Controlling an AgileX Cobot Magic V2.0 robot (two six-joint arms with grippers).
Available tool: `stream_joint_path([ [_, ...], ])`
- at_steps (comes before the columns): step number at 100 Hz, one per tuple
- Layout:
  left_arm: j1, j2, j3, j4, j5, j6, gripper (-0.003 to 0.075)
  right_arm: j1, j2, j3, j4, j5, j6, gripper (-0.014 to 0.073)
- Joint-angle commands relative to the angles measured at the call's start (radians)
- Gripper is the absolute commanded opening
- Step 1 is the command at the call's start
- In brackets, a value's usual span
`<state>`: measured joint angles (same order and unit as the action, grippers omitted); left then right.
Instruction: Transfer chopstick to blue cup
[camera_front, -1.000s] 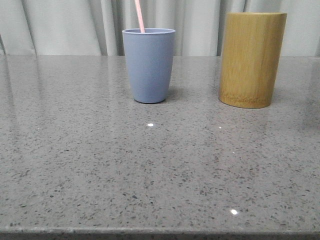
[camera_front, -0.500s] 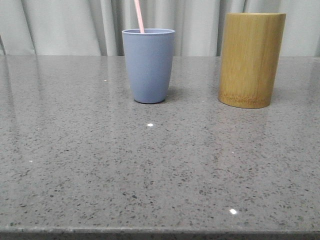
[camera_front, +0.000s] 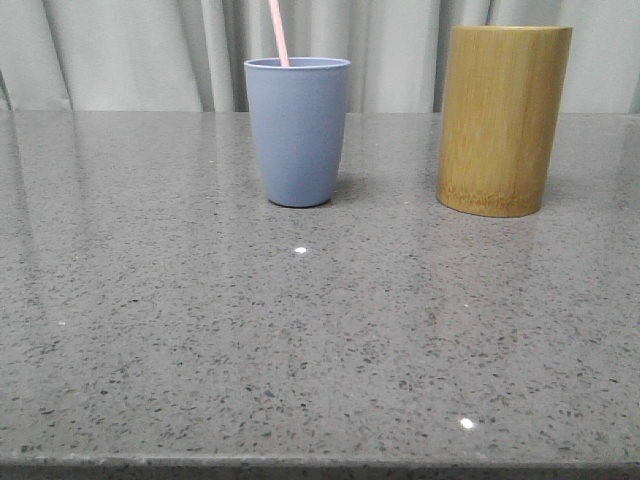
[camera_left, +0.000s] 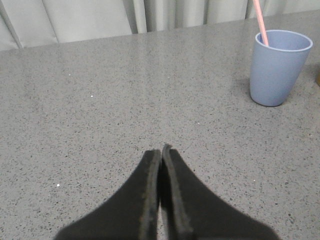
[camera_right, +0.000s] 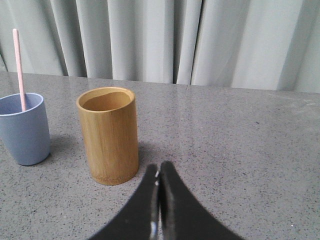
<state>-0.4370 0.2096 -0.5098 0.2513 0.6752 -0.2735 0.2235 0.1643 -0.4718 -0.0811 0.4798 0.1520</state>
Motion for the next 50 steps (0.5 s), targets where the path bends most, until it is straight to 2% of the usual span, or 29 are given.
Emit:
stream_joint_path([
  [1,-0.001,0.001,-0.023,0.002,-0.08,-0.011,-0.0019,-0.007,0.003,-0.023,-0.015,-0.076,-0.006,-0.0062],
  [50,-0.001,0.001,-0.021,0.002,-0.078,-0.011,-0.0019,-0.007,0.003,-0.023,-0.012,-0.066,-0.006,-0.0062],
])
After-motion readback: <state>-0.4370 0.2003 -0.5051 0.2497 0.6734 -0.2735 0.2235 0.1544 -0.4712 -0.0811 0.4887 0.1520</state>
